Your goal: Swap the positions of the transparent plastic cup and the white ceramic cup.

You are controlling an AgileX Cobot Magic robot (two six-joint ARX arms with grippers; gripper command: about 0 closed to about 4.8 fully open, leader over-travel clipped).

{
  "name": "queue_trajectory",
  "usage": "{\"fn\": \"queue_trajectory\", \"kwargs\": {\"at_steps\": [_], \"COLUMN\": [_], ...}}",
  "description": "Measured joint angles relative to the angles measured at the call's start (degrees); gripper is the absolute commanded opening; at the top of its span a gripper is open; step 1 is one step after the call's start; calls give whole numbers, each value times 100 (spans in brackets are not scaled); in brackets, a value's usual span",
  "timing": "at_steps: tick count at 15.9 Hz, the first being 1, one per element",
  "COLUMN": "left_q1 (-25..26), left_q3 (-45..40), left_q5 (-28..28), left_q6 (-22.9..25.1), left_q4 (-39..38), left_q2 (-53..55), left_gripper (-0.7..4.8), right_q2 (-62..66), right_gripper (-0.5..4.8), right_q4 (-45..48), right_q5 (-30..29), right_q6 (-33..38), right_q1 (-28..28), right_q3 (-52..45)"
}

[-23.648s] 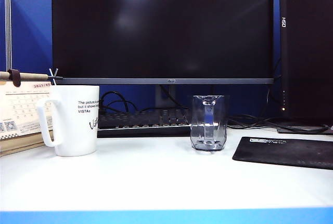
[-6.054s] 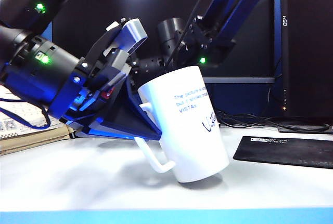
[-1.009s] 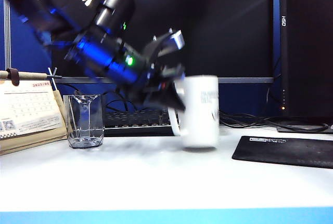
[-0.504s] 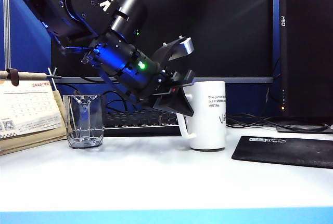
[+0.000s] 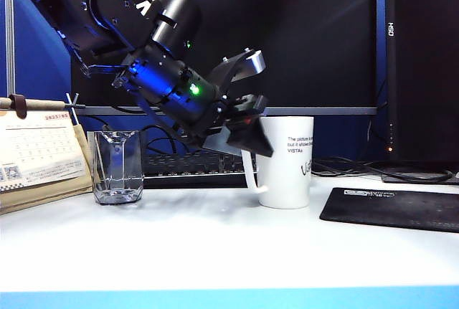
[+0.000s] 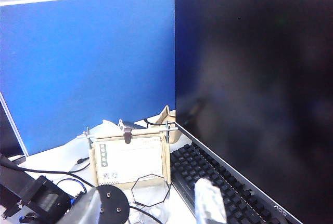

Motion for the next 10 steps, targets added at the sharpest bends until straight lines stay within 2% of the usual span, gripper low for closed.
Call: {"fn": "queue_trajectory", "kwargs": {"at_steps": [2, 4, 5, 6, 10], "left_q1": [-2, 0, -2, 0, 4], "left_q3": [0, 0, 0, 0, 0], "left_q5": [0, 0, 0, -13, -619], "left_q6": [-90, -109, -107, -122, -105], "left_q4": [-39, -192, -282, -439, -942], "left_q2": [0, 0, -2, -20, -361], "left_gripper": [332, 388, 455, 479, 479], "right_q2": [0, 0, 0, 0, -2], "right_gripper": [238, 238, 238, 238, 238], "right_q4": [0, 0, 0, 0, -2], "right_q5": [0, 0, 0, 0, 0], "right_q6": [0, 0, 0, 0, 0], "right_q1": [0, 0, 0, 0, 0], "right_q3": [0, 0, 0, 0, 0]}}
